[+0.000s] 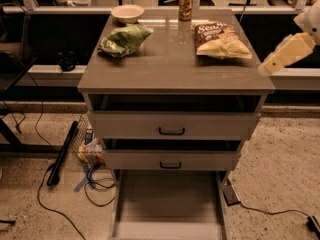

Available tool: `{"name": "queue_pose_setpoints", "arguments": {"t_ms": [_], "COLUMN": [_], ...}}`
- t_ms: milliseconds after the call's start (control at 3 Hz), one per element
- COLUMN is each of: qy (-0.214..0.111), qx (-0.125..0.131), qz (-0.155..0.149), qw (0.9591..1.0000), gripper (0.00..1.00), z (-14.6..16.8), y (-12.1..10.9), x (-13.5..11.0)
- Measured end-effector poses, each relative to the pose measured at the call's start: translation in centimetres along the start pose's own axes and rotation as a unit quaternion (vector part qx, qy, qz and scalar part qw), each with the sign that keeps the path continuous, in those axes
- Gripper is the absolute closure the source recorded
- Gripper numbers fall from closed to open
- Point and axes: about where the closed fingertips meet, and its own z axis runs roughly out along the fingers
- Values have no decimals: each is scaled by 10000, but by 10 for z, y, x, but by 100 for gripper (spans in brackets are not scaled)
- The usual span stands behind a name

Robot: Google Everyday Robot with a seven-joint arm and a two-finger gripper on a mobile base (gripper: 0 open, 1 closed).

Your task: Place brown chip bag into bottom drawer

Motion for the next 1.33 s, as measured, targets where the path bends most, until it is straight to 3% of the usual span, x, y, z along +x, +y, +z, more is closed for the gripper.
{"name": "queue_pose_setpoints", "arguments": {"t_ms": [333,667,1000,1333], "qy": [-797,-847,-1082,-1259], "qx": [-110,-79,-63,208], "qz": [1183,1136,1363,1659], "qw": [9897,9899,9847,9778], "gripper": [0,0,0,0], "z": [54,58,64,76], "y": [-68,-77,-76,-84], "x": [-4,-5,-18,-49]}}
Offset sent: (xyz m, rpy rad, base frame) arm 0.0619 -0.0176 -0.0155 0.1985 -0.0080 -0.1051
